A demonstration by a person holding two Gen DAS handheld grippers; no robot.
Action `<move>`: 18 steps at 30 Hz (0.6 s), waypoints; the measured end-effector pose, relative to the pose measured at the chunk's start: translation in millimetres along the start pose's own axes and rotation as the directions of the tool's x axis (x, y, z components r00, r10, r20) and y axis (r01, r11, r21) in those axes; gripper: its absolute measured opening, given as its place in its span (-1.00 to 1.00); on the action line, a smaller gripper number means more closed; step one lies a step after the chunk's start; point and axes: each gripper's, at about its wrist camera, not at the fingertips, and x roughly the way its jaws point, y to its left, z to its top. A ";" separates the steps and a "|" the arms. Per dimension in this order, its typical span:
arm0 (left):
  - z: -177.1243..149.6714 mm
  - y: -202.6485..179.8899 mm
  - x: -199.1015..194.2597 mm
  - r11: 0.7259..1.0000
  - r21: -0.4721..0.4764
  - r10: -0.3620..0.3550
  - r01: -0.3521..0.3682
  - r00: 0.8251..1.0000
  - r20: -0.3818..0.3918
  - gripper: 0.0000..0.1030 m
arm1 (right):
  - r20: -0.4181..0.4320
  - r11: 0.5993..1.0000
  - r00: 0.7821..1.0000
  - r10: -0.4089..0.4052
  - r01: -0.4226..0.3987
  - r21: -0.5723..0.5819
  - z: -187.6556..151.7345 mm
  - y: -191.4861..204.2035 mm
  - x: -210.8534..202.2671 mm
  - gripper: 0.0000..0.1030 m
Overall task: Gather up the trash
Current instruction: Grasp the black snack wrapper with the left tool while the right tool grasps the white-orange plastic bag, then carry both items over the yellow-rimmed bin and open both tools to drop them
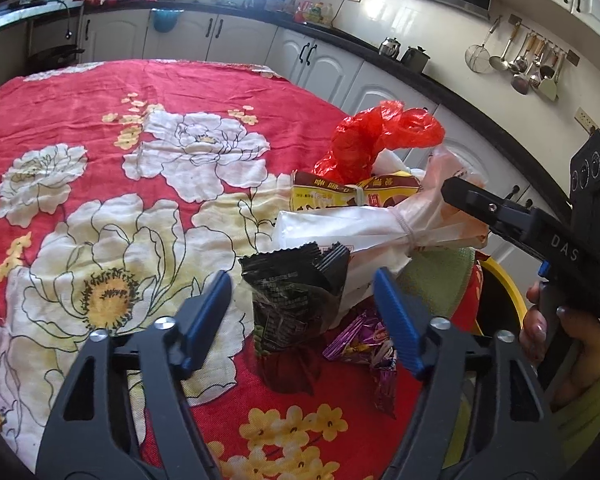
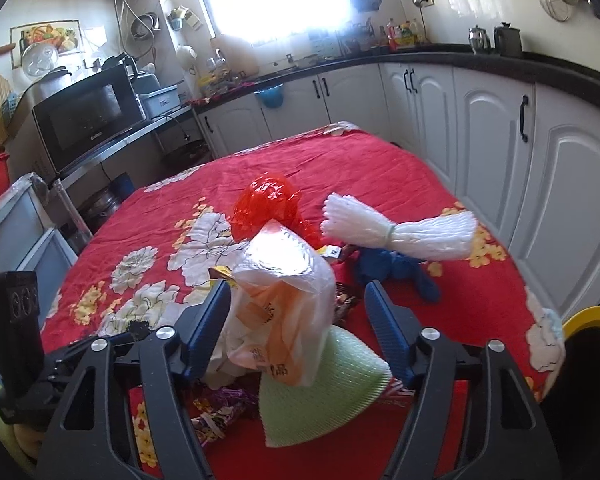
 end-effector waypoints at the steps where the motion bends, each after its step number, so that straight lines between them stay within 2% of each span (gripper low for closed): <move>1: -0.2 0.8 0.0 1.000 0.000 0.003 -0.003 1.000 0.001 0.03 | -0.005 1.000 1.000 0.006 -0.006 -0.003 -0.5 1.1 1.2 -0.05; 6: 0.7 3.2 -3.9 1.000 -0.006 -0.011 0.011 1.000 0.004 -0.24 | -0.002 1.000 1.000 0.007 -0.007 -0.030 -1.1 8.4 -1.5 -0.23; 10: 1.5 3.2 -8.5 1.000 0.003 -0.018 0.018 1.000 0.002 -0.35 | 0.015 0.999 1.000 0.006 -0.005 -0.043 -0.5 13.5 -8.7 -0.36; 18: 11.1 2.0 -34.3 0.999 0.005 -0.040 0.040 0.997 0.060 -0.39 | 0.069 0.999 0.997 0.025 -0.022 -0.041 3.2 22.4 -31.2 -0.41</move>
